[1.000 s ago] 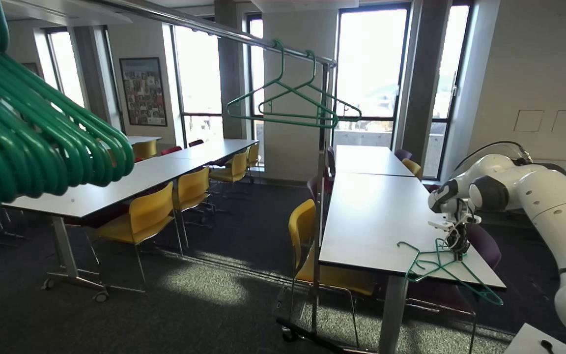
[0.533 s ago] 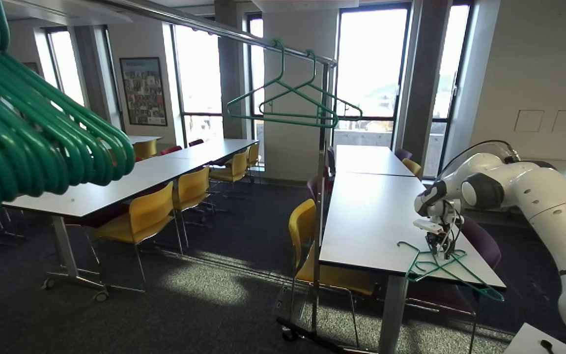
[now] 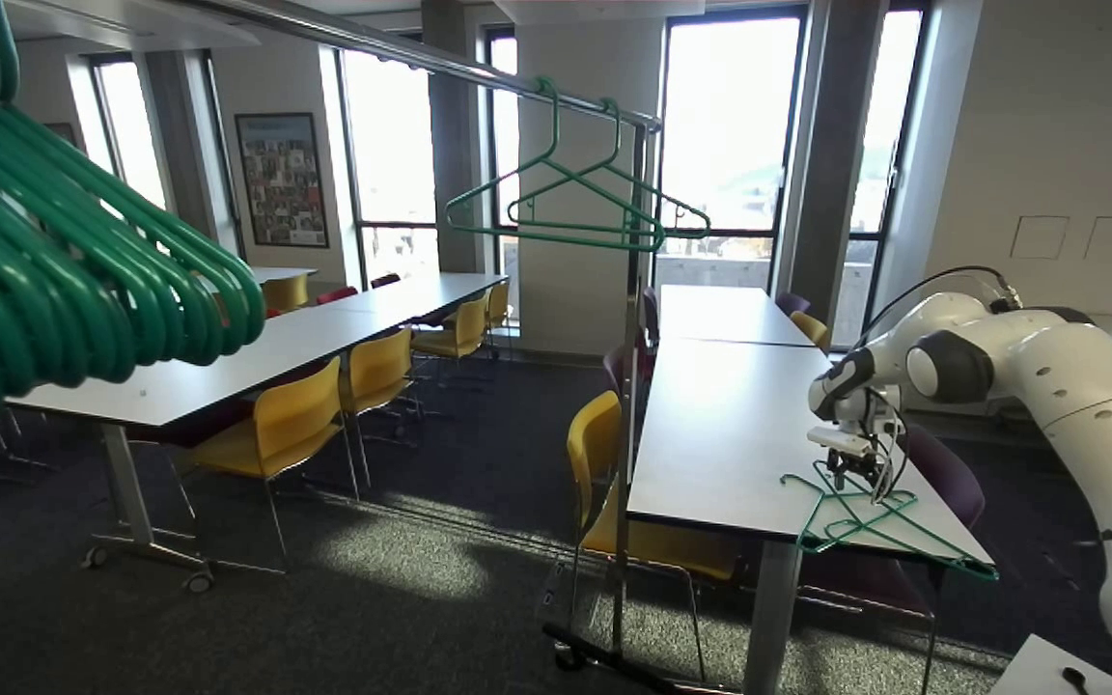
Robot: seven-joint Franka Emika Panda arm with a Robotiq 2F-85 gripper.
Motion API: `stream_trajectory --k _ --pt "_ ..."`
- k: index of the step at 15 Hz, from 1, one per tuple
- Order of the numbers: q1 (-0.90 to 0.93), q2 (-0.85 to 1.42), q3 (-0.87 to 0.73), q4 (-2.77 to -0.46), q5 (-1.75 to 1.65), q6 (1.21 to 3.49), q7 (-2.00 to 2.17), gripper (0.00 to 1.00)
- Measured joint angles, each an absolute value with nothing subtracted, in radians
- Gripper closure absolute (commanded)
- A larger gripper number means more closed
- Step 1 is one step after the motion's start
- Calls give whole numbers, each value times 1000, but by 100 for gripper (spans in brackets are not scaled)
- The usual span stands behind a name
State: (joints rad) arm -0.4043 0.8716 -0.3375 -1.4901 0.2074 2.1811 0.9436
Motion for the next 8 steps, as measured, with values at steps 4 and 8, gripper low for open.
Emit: stream_trajectory --k 4,8 --pt "-405 871 -338 -1490 207 2181 940 0" --pt "-404 866 -339 -1496 176 2181 834 0"
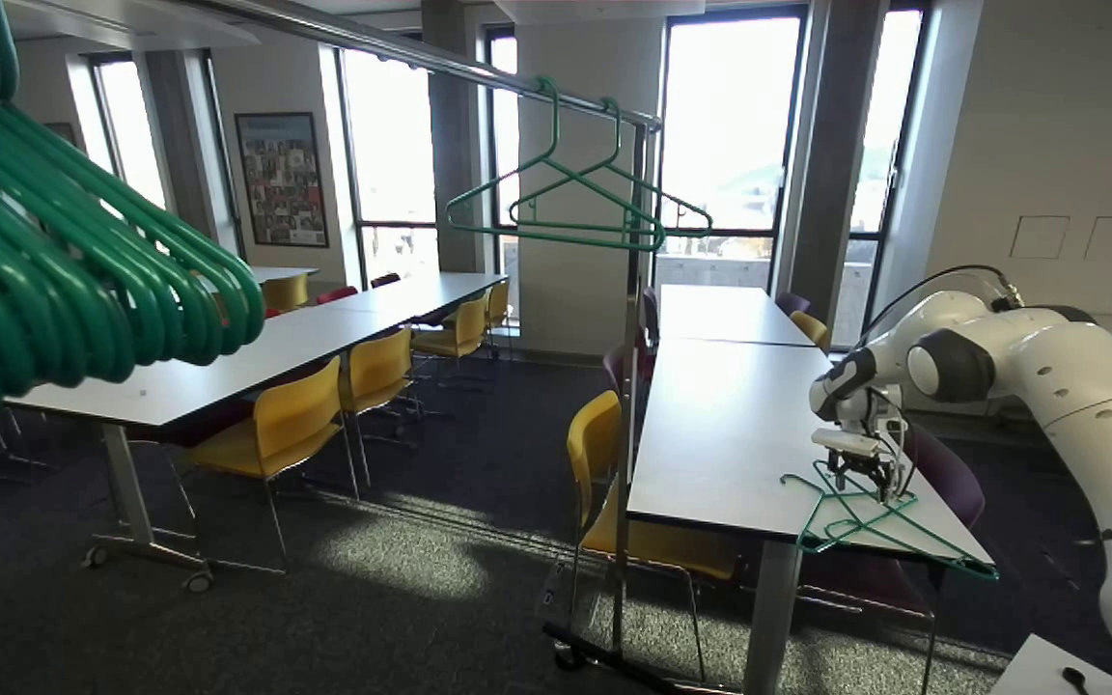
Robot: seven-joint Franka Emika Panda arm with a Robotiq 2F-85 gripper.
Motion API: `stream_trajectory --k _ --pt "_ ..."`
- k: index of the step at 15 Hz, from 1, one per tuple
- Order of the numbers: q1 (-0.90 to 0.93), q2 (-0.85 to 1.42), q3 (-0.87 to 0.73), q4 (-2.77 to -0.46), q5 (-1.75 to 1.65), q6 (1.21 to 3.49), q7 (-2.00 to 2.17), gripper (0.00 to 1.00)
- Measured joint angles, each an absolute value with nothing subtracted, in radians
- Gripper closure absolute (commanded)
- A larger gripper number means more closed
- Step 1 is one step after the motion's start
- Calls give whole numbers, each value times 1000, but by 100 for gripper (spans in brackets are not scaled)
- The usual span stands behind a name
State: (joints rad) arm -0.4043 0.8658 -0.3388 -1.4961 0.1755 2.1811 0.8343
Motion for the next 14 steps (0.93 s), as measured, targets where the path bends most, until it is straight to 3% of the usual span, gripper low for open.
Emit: stream_trajectory --k 14 --pt "-404 838 -366 -1558 -57 2181 203 0"
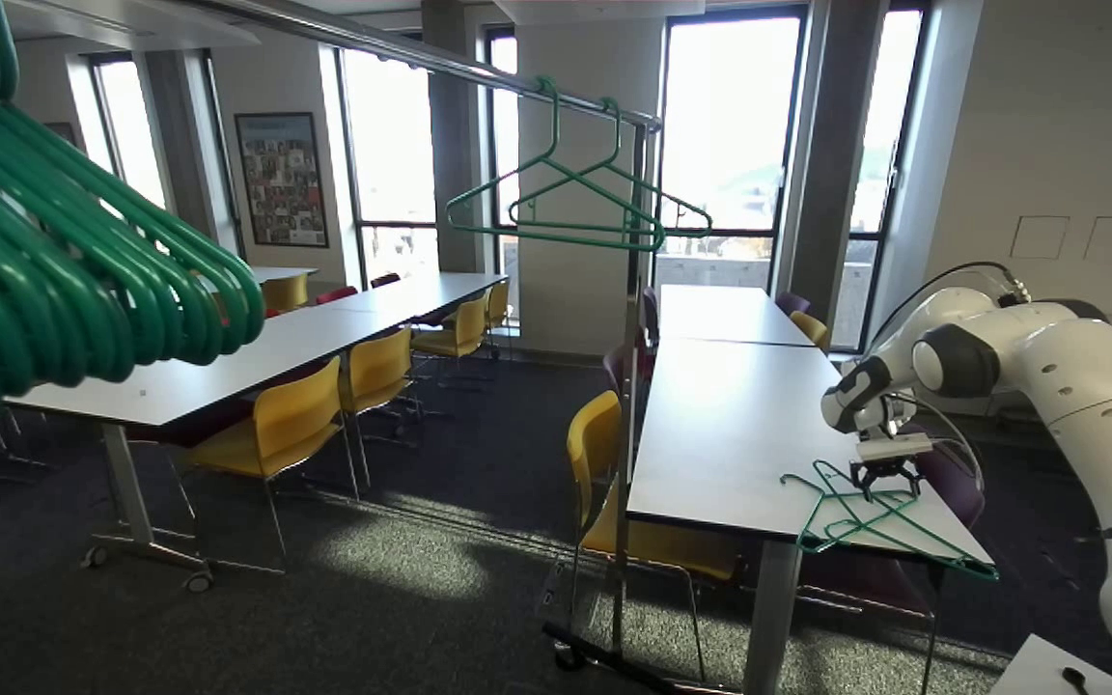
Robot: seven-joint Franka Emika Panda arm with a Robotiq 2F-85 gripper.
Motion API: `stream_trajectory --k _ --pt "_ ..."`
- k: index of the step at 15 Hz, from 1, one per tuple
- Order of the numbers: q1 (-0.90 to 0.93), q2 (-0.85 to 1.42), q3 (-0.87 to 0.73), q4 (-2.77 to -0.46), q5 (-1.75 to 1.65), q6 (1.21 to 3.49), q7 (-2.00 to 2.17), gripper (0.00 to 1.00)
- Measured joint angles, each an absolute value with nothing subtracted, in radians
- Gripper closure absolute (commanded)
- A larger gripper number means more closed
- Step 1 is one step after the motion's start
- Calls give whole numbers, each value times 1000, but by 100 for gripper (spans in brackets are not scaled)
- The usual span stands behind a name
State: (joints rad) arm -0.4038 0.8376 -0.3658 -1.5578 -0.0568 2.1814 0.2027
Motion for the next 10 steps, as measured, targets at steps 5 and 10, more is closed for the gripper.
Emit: stream_trajectory --k 5,10 --pt "-404 851 -351 -1562 -91 2182 64 0" --pt "-405 871 -334 -1555 -91 2182 13 0"
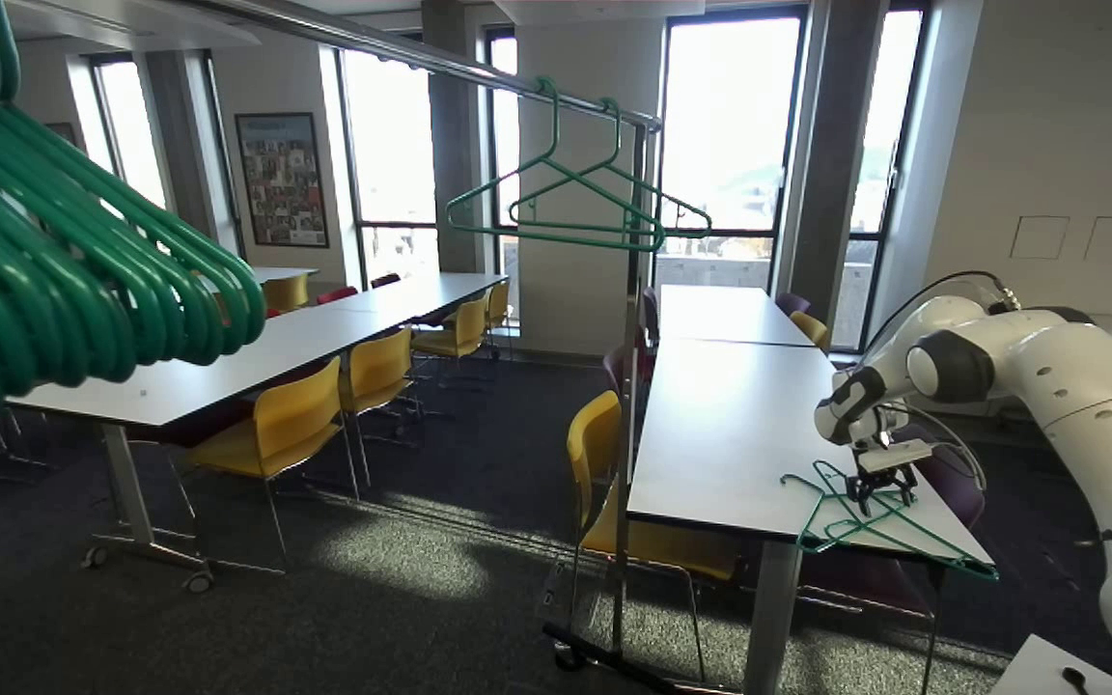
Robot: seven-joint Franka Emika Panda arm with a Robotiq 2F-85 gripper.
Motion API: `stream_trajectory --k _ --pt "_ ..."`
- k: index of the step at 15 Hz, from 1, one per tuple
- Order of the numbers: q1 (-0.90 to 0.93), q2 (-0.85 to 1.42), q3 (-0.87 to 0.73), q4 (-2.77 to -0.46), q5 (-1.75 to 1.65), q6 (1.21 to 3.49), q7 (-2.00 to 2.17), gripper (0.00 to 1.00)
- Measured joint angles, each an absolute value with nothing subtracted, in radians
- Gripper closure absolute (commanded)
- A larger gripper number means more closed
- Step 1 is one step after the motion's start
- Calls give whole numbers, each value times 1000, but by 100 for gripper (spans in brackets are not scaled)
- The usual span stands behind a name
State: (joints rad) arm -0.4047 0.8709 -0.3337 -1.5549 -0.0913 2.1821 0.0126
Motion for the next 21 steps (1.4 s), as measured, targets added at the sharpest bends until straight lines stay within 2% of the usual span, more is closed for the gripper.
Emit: stream_trajectory --k 13,21 --pt "-425 890 -331 -1522 -91 2182 -10 0" --pt "-568 902 -221 -1456 12 2213 -232 0"
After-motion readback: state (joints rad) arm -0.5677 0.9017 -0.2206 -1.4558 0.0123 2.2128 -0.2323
